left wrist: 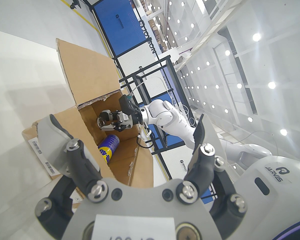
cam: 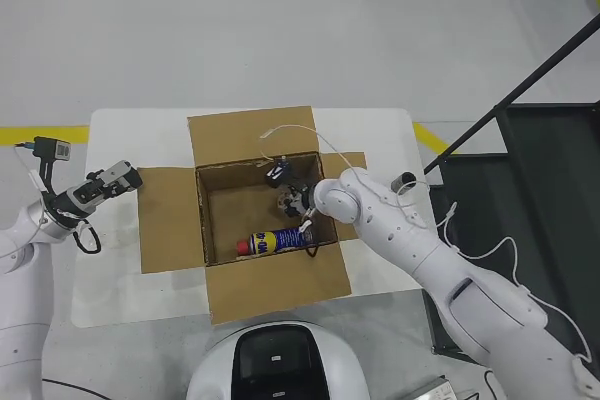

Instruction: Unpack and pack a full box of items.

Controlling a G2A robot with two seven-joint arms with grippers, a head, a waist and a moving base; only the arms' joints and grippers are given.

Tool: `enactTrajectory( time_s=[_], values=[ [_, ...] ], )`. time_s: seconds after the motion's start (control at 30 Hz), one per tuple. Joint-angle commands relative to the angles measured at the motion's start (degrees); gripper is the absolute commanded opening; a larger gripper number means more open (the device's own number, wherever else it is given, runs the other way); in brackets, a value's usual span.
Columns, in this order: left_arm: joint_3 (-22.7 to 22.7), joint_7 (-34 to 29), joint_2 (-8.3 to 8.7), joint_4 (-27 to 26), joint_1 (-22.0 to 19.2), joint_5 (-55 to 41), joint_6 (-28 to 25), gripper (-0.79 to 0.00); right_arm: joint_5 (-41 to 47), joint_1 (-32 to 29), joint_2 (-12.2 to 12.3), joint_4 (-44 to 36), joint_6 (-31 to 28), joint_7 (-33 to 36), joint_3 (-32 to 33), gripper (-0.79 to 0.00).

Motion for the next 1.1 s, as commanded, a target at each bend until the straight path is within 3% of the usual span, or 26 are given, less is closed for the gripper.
enactTrajectory(
  time_s=[0.0, 0.07, 0.13, 0.17, 0.4, 0.57, 0.7, 0.9, 1.07],
  values=[
    [0.0, 0.0, 0.00, 0.0, 0.0, 0.0, 0.0, 0.000, 0.2, 0.2, -0.3, 0.7, -0.3, -0.4, -0.1, -0.625],
    [0.0, 0.0, 0.00, 0.0, 0.0, 0.0, 0.0, 0.000, 0.3, 0.4, -0.6, 1.4, -0.7, -1.0, -0.2, -0.591],
    [0.0, 0.0, 0.00, 0.0, 0.0, 0.0, 0.0, 0.000, 0.4, 0.5, -0.9, 2.0, -0.9, -1.3, -0.3, -0.431],
    [0.0, 0.0, 0.00, 0.0, 0.0, 0.0, 0.0, 0.000, 0.4, 0.6, -1.0, 2.2, -1.0, -1.5, -0.3, -0.145],
    [0.0, 0.0, 0.00, 0.0, 0.0, 0.0, 0.0, 0.000, 2.5, 0.3, -0.7, 3.8, -4.5, -2.4, 2.1, -0.105],
    [0.0, 0.0, 0.00, 0.0, 0.0, 0.0, 0.0, 0.000, 4.1, -1.9, 1.9, -0.4, -8.9, -2.1, 8.0, -0.015],
    [0.0, 0.0, 0.00, 0.0, 0.0, 0.0, 0.0, 0.000, 7.8, -8.3, 6.0, -12.1, -13.7, 0.7, 18.0, 0.000],
    [0.0, 0.0, 0.00, 0.0, 0.0, 0.0, 0.0, 0.000, 14.3, -25.3, 11.7, -37.3, -17.6, 6.6, 38.1, 0.000],
    [0.0, 0.0, 0.00, 0.0, 0.0, 0.0, 0.0, 0.000, 13.2, -34.9, 13.9, -44.3, -17.9, 4.6, 51.0, 0.000]
  ],
)
